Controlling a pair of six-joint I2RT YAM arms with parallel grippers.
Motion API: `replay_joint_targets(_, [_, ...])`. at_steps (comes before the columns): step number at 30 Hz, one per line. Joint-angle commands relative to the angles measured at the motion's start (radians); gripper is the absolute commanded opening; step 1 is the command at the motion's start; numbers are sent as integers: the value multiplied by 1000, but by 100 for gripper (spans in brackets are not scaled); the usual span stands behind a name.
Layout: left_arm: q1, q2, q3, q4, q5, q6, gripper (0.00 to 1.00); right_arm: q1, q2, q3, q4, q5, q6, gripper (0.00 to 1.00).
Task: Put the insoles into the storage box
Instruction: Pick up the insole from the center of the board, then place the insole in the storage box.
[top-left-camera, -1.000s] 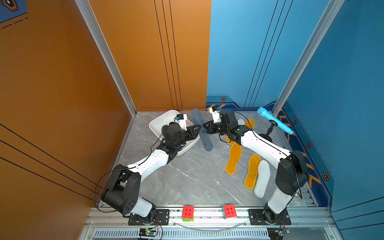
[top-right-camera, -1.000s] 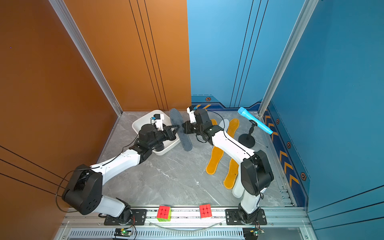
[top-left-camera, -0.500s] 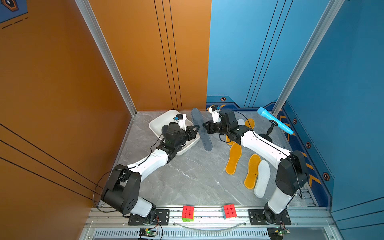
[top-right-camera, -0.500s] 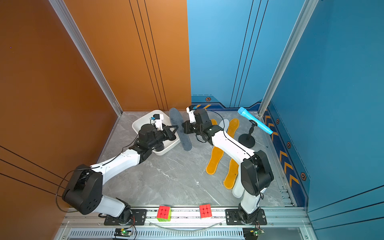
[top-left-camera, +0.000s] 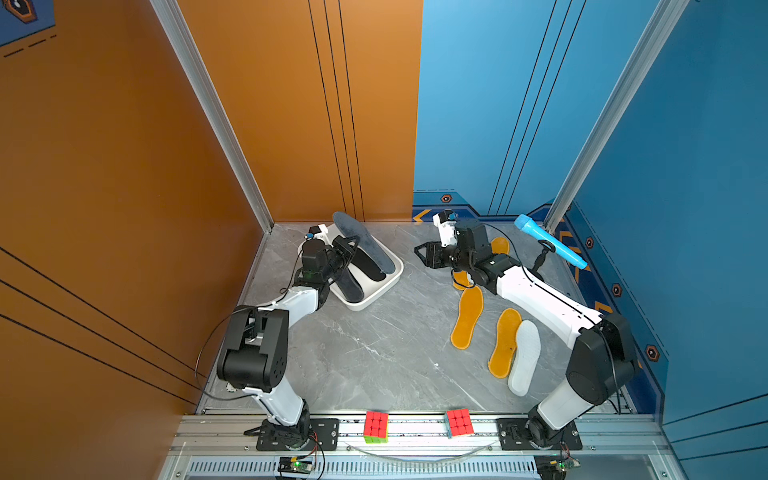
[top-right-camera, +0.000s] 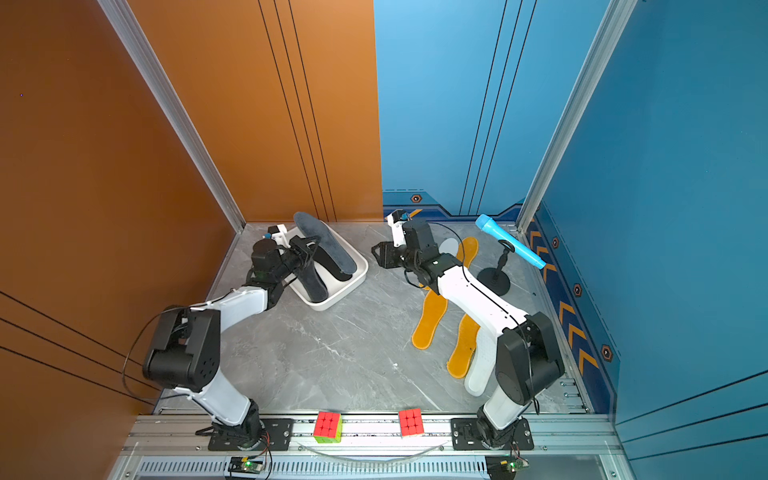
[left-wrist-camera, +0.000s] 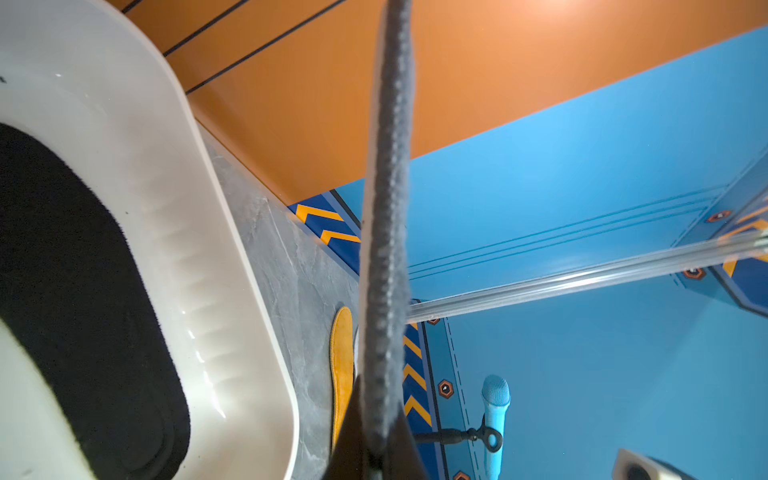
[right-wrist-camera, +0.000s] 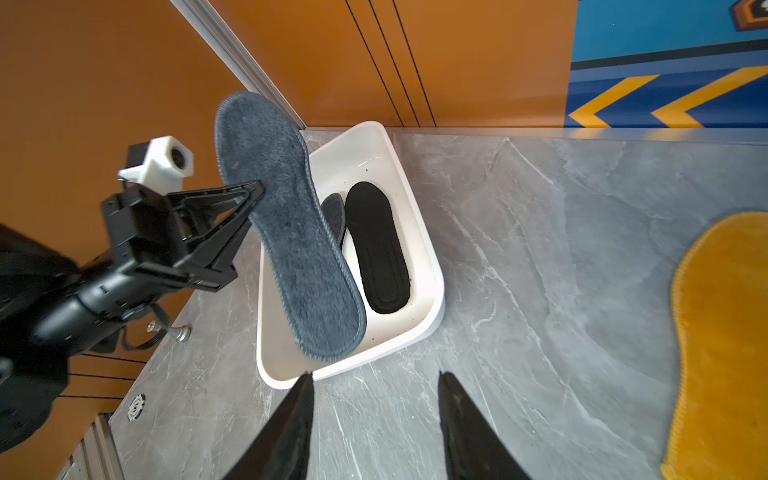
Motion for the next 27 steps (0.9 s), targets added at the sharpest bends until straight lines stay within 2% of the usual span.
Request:
replay_joint_targets(1, [33,78,60,111,81,-126,0,-20,-49,-50,6,20,17,50])
replay_joint_targets(5, [51,156,133,80,103,-151,0,-39,-85,-93,10,27,22,50])
replay_joint_targets(12, [57,191,189,-99,82,-81,0,-62,-107,-124,10,28,32,51])
replay_joint_targets(20, [43,187,321,-472,22,60,0,-79,-103,-137,23,5,46,51])
replay_joint_targets(27, [49,237,372,-522,43,30,0,-98,-103,-161,54,-20,68,51])
